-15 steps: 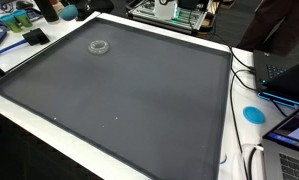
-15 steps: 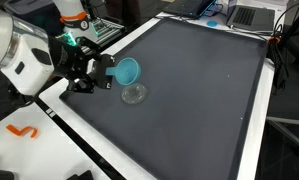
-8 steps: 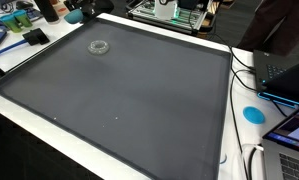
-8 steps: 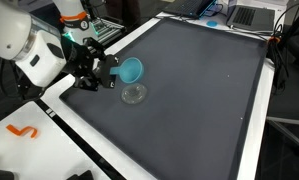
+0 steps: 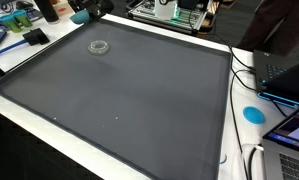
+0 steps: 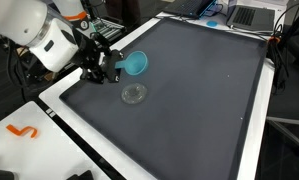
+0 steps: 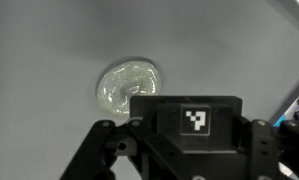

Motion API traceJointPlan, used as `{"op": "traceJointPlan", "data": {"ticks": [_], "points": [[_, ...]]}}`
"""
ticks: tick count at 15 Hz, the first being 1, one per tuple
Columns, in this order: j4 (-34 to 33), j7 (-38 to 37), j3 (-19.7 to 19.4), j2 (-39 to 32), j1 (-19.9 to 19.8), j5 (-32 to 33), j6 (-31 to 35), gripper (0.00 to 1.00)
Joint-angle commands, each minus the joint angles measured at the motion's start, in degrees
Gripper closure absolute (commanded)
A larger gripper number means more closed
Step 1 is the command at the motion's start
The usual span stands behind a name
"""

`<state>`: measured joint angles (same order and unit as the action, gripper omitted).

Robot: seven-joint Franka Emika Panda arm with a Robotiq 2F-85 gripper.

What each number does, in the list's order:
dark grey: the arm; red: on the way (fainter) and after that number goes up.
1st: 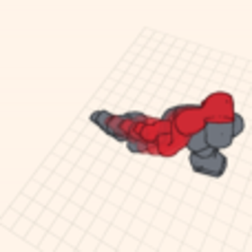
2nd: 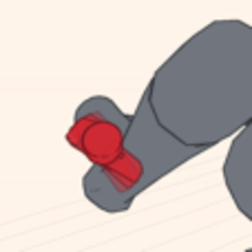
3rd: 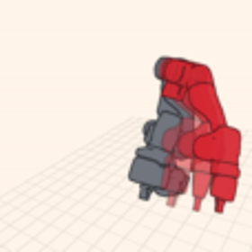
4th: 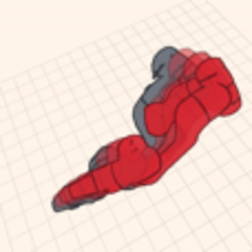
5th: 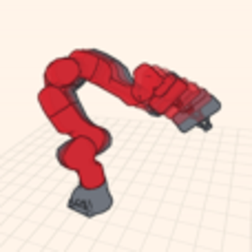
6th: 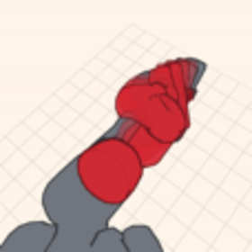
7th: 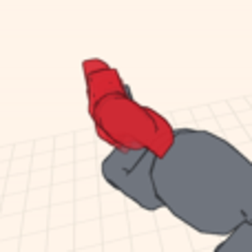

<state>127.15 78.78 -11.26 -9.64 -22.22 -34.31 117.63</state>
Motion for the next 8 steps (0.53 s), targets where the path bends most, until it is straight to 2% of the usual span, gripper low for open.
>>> {"op": "traceJointPlan", "data": {"ticks": [1, 8], "points": [[4.09, 0.11, -0.71, 3.81, 1.85, 0.33, 3.21, 0.72], [7.01, -1.35, -0.5, 7.13, 4.54, 2.18, 7.64, 0.72]]}}
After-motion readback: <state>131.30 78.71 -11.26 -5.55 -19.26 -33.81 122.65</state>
